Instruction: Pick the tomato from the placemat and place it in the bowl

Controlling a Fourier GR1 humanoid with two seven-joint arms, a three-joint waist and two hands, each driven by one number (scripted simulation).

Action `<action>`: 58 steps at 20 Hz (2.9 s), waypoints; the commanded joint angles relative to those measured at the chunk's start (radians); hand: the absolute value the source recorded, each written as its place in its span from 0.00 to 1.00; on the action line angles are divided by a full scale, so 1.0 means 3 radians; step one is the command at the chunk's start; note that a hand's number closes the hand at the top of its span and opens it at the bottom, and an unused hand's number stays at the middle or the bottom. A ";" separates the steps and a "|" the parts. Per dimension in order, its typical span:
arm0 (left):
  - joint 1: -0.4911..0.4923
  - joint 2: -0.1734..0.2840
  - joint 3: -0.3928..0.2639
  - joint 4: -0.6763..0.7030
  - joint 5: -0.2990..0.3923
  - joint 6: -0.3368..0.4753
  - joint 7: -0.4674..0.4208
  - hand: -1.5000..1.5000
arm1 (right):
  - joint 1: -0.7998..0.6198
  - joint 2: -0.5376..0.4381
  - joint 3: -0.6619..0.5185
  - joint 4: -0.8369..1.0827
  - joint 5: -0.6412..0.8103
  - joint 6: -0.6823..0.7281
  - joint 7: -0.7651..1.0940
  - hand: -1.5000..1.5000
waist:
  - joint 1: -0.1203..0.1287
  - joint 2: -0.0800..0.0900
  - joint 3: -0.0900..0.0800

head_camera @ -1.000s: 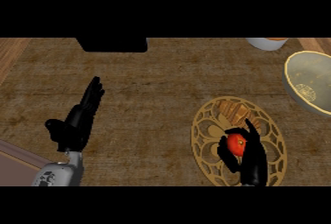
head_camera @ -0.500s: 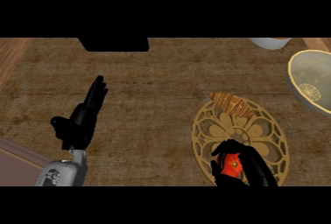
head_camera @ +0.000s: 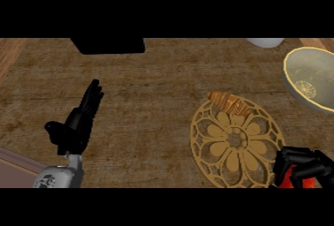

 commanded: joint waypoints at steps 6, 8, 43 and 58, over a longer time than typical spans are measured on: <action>-0.0019 -0.0007 0.0041 0.0032 -0.0014 0.0000 0.0002 0.50 | 0.0369 -0.0516 -0.1535 -0.0752 -0.0877 0.0311 0.0063 1.00 | 0.0021 0.0009 -0.0010; -0.0167 0.0065 0.0150 0.0174 0.0051 -0.0095 -0.0052 0.50 | 0.0195 -0.0553 -0.1705 -0.0700 -0.0980 0.0291 0.0387 1.00 | 0.0049 0.0020 -0.0010; 0.0040 -0.0200 -0.0130 -0.0004 -0.0204 -0.0053 -0.0147 0.50 | -0.2639 -0.0822 -0.0941 0.3652 0.1130 -0.0414 -0.0328 1.00 | 0.0230 0.0059 -0.0001; -0.0156 -0.0234 -0.0136 -0.0003 -0.0212 -0.0054 0.0080 0.50 | -0.3377 -0.0742 -0.0920 0.5524 0.1291 0.0427 -0.1311 0.00 | 0.0303 0.0093 0.0011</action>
